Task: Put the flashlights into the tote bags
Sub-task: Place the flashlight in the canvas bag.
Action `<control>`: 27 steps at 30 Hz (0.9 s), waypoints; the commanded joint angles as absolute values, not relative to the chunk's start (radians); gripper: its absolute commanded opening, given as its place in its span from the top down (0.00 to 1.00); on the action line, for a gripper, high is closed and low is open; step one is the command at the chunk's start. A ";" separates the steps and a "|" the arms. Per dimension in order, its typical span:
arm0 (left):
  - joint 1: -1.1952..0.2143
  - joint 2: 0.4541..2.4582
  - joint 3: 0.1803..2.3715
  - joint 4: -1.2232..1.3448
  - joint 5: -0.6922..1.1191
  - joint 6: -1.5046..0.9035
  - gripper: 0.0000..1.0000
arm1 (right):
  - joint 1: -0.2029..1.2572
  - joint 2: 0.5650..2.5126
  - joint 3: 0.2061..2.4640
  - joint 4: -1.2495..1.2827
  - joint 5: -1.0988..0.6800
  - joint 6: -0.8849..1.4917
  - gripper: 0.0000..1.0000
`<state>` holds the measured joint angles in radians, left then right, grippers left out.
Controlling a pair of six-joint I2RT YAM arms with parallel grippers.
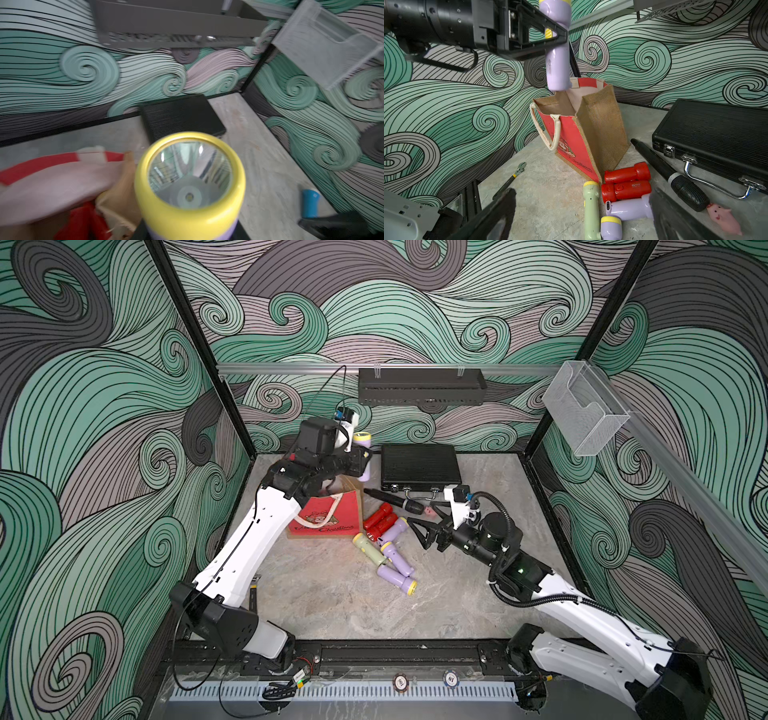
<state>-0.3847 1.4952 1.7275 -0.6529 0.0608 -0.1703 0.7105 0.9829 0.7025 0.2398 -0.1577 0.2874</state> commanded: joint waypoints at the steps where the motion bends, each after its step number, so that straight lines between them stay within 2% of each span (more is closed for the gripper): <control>1: -0.319 1.558 1.785 -0.854 -0.114 -0.117 1.00 | 0.715 0.998 0.743 0.197 -0.137 0.273 0.01; 10: -0.226 1.697 1.842 -0.878 -0.235 -0.103 1.00 | 0.715 1.040 0.775 0.144 -0.138 0.262 0.01; 27: -0.224 1.897 1.797 -0.980 -0.190 -0.162 1.00 | 0.715 1.034 0.776 0.122 -0.111 0.236 0.01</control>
<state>-0.2268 1.8729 1.8004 -0.9295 -0.1978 -0.1402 0.7105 1.0374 0.7517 0.1276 -0.1291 0.2562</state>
